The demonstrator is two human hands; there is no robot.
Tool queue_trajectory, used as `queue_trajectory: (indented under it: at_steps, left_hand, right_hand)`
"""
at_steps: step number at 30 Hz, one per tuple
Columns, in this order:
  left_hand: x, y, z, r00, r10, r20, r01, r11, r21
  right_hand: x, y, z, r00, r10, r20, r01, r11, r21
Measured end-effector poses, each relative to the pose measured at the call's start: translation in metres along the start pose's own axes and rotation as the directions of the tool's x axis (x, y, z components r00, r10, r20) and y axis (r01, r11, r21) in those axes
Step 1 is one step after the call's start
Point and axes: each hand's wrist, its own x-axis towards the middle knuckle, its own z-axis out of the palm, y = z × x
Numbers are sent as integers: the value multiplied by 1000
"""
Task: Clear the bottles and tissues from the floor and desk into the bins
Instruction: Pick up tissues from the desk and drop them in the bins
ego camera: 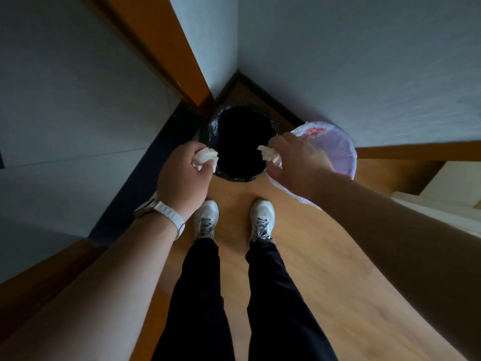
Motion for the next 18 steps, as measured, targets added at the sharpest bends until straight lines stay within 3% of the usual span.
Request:
queue_trajectory:
  at_steps: [5,10,18]
  left_hand:
    - [44,-59,68,989,-10,146,7,1000,21]
    - [88,-106,133,955,72,288,-96,993,69]
    - [114,-165,193,935,95,342,-146,981,128]
  right_hand:
    - [58,15,80,999,-2,33,3,1000,-28]
    - [95,35,160,997,44,70,-43,999,-6]
    - [118,54,243,992,49,120,-42,997,-57]
